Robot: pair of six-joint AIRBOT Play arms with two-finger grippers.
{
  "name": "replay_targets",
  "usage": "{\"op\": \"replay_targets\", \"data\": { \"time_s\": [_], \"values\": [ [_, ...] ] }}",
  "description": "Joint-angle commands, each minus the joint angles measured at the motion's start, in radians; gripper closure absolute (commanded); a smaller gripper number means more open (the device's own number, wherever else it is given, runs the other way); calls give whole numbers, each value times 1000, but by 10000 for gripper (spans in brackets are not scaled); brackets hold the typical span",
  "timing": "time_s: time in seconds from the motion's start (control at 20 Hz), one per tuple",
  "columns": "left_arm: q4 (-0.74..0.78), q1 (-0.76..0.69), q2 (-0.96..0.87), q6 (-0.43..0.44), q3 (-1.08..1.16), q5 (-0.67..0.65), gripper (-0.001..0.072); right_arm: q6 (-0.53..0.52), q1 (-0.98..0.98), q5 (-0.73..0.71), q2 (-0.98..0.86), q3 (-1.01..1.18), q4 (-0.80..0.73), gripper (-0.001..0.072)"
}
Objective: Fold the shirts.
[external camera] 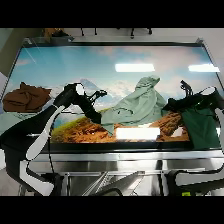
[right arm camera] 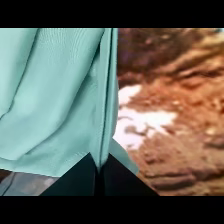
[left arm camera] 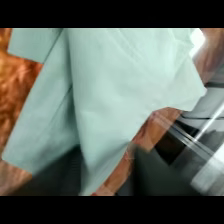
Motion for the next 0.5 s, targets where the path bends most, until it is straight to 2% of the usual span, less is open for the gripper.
{"op": "replay_targets", "data": {
  "time_s": [0.0, 0.1, 0.2, 0.3, 0.45],
  "values": [
    [41, -13, -40, 0, -1, 8, 688, -13, 0, 3, 0, 0, 43, 692],
    [38, -8, -47, -39, 2, 1, 691, -43, -3, 34, 8, 0, 123, 692],
    [-16, 5, 3, -51, 70, -46, 692, -85, -27, 101, 43, 25, 277, 693],
    [-177, 49, 108, -61, 206, -101, 692, -129, -82, 187, 105, 105, 512, 693],
    [-480, 194, 296, -168, 503, -64, 692, -184, -209, 206, 203, 321, 1004, 693]
  ]
}}
